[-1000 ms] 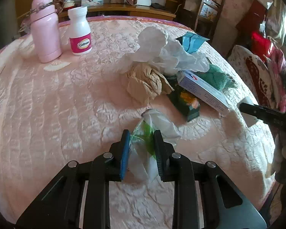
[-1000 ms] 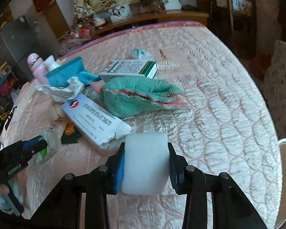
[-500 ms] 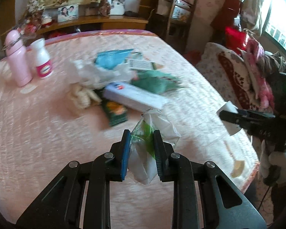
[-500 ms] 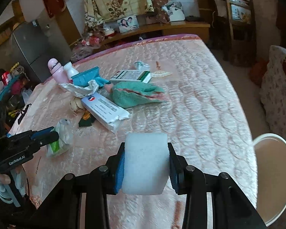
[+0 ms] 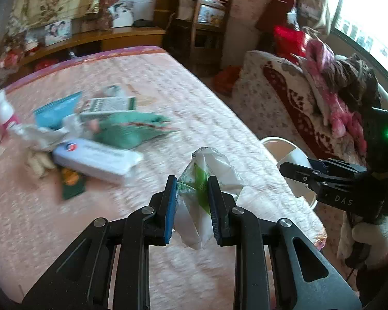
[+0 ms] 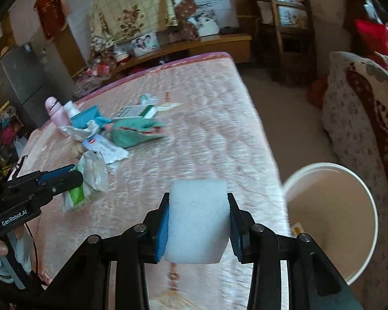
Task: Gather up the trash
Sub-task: 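Carry the bag and sponge to the bucket and open both tools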
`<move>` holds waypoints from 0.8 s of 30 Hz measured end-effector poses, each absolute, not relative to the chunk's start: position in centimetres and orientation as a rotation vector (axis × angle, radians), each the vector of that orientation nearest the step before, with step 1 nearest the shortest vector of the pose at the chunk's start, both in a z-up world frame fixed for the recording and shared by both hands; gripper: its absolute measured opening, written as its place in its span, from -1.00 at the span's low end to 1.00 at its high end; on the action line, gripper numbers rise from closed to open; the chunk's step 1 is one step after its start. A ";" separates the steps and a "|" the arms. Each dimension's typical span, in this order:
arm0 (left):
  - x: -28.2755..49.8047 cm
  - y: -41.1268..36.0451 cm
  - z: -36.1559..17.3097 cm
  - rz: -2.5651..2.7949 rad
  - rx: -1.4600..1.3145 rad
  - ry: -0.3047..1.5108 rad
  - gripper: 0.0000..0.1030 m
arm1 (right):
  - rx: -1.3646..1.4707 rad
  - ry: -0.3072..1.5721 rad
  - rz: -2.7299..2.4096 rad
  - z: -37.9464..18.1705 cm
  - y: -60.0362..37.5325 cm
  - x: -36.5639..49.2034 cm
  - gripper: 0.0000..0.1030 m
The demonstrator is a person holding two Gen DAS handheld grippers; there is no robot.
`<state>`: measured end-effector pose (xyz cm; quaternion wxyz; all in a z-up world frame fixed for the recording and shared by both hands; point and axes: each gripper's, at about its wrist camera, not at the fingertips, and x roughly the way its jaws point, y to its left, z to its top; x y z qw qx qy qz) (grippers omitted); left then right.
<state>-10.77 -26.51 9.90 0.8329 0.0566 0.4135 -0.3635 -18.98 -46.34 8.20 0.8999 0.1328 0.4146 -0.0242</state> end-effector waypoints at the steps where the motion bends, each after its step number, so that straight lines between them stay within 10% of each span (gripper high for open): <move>1: -10.9 -27.3 9.9 -0.781 0.124 0.876 -0.59 | 0.280 0.857 -0.063 8.2 -47.0 -19.3 -0.26; 24: -12.7 -42.0 8.2 -0.983 0.105 0.945 -0.58 | 0.362 0.898 -0.321 5.4 -58.8 -25.0 -0.26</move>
